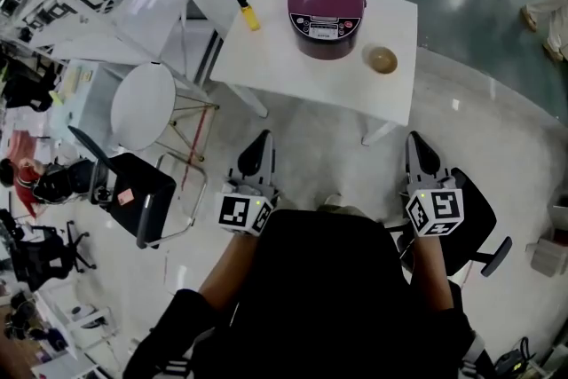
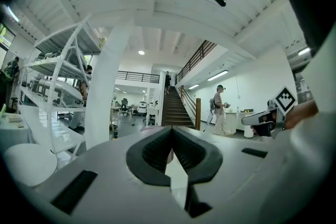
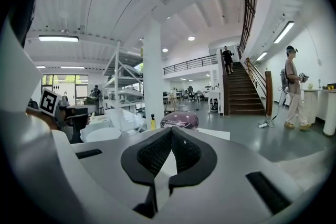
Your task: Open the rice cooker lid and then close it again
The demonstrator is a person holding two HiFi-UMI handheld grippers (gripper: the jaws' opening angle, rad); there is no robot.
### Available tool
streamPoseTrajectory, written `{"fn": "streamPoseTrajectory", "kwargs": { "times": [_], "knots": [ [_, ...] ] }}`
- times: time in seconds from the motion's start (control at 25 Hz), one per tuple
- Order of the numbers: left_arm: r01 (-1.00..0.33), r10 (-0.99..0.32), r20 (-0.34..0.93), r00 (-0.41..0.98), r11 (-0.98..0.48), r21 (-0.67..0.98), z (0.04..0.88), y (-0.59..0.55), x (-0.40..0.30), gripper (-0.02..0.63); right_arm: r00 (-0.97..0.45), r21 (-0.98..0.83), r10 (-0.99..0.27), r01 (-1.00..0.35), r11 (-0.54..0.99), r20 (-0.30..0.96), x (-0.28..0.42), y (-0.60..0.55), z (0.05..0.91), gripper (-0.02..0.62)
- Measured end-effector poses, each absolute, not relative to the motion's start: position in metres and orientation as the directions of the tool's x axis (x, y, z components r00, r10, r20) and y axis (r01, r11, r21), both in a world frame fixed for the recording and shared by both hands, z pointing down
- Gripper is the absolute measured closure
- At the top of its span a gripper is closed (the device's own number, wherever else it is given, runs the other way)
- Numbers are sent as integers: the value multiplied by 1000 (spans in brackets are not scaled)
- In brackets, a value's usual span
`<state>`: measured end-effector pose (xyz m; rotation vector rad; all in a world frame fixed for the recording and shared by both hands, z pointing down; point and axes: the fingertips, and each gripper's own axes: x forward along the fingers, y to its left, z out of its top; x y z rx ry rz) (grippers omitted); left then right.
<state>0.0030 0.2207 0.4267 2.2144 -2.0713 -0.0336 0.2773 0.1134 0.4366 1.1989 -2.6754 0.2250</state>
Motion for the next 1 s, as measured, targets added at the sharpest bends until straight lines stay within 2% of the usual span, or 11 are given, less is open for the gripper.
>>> {"fn": "streamPoseTrajectory", "kwargs": {
  "times": [1.0],
  "knots": [
    [-996, -996, 87, 31, -24, 83, 436, 219, 7, 603, -643, -62, -722, -756, 652, 256, 291, 103, 454, 597]
  ]
}}
